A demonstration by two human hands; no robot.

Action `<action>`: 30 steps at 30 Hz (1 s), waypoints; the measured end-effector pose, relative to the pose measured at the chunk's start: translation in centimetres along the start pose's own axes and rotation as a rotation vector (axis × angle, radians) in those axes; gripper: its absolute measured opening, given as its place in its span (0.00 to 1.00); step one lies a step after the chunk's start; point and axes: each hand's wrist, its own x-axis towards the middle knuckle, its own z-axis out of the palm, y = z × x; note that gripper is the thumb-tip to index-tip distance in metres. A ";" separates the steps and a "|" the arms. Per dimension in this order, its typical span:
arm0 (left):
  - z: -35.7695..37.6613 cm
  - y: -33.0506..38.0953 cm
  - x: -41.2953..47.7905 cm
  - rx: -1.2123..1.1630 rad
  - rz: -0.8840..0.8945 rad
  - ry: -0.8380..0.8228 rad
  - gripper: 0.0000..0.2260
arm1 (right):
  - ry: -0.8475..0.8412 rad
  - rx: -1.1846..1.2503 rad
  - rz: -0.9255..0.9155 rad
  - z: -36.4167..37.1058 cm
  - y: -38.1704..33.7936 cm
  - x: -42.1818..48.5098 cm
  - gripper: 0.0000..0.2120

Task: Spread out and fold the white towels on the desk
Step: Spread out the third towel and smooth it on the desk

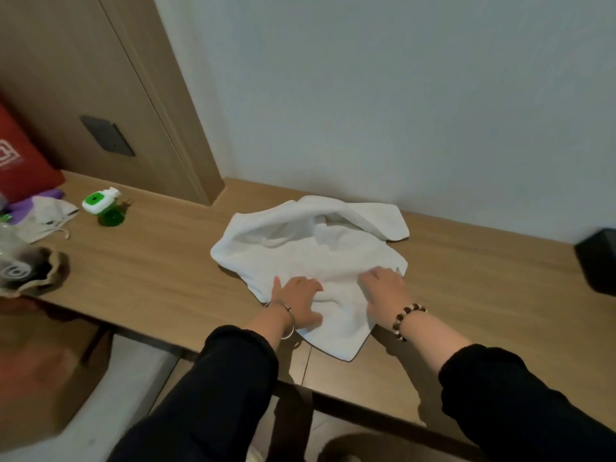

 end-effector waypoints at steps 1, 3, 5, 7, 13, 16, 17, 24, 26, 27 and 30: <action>0.1 0.7 0.0 -0.074 -0.025 0.050 0.17 | 0.015 -0.087 0.003 0.1 0.9 0.1 0.28; 0.1 1.6 0.0 -0.148 -0.066 0.116 0.06 | -0.055 -0.170 0.033 0.1 2.4 0.2 0.42; 0.2 1.8 0.2 -0.218 -0.093 0.155 0.02 | -0.194 -0.155 0.018 0.4 3.7 0.3 0.43; 0.4 1.6 0.3 -0.321 -0.139 0.204 0.02 | -0.343 -0.076 -0.007 0.8 4.4 0.0 0.43; 0.8 1.6 1.2 -0.407 -0.194 0.242 0.04 | -0.401 0.071 -0.006 1.8 5.4 -0.8 0.40; 0.8 1.5 1.4 -0.422 -0.207 0.264 0.05 | -0.404 0.133 -0.016 1.0 5.7 -0.4 0.35; 0.9 1.5 1.4 -0.425 -0.218 0.267 0.05 | -0.409 0.148 -0.018 0.7 5.7 -0.3 0.33; -0.7 2.4 1.6 -0.380 -0.255 0.197 0.04 | -0.309 0.299 0.046 -0.5 5.4 -0.5 0.24; -2.1 3.1 1.6 -0.348 -0.236 0.229 0.04 | -0.186 0.372 0.087 -1.1 5.6 -0.3 0.16; -2.9 3.5 1.6 -0.318 -0.237 0.271 0.04 | -0.124 0.402 0.103 -1.7 5.6 -0.3 0.13; -5.4 4.9 1.7 -0.219 -0.328 0.455 0.04 | 0.047 0.586 0.148 -3.9 6.2 0.4 0.14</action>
